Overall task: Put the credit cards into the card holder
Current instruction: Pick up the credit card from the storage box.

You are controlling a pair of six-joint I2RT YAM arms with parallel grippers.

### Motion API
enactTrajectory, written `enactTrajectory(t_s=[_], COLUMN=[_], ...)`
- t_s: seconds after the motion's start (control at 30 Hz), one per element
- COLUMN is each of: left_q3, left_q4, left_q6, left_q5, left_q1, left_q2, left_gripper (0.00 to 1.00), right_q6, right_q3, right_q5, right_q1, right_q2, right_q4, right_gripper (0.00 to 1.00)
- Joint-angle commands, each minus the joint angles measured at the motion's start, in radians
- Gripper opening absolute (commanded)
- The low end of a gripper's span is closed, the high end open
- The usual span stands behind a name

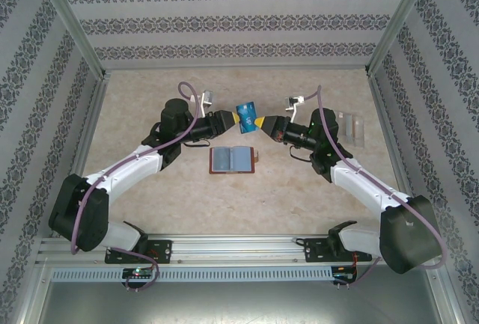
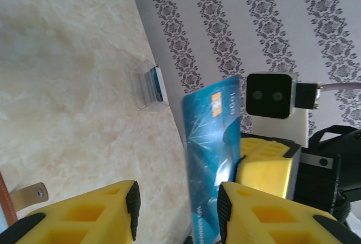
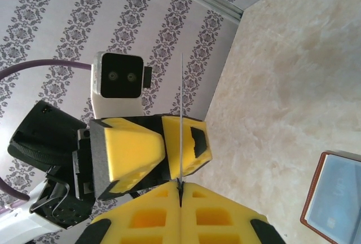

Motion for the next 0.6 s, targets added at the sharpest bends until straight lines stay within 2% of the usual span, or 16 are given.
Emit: enactTrajectory(t_s=[0.0, 0.13, 0.3, 0.5, 0.53, 0.57], left_q3=[-0.005, 0.003, 0.016, 0.018, 0.018, 0.017], left_q4=[0.086, 0.084, 0.069, 0.110, 0.116, 0.120], left_q6=[-0.035, -0.038, -0.036, -0.054, -0.054, -0.051], left_q5=[0.029, 0.035, 0.037, 0.054, 0.056, 0.059], left_q1=[-0.010, -0.009, -0.011, -0.010, -0.010, -0.010], left_q2=[-0.035, -0.032, -0.018, -0.001, -0.001, -0.003], left_gripper=[0.43, 0.40, 0.28, 0.05, 0.02, 0.00], right_q6=[-0.027, -0.027, 0.009, 0.033, 0.036, 0.040], right_q3=[0.013, 0.020, 0.023, 0.026, 0.027, 0.029], right_q5=[0.002, -0.013, -0.024, -0.039, -0.039, -0.041], right_q1=[0.018, 0.042, 0.051, 0.055, 0.054, 0.054], right_q2=[-0.010, -0.001, 0.012, 0.056, 0.062, 0.067], right_q4=[0.045, 0.065, 0.112, 0.138, 0.138, 0.133], right_gripper=[0.00, 0.00, 0.00, 0.00, 0.02, 0.16])
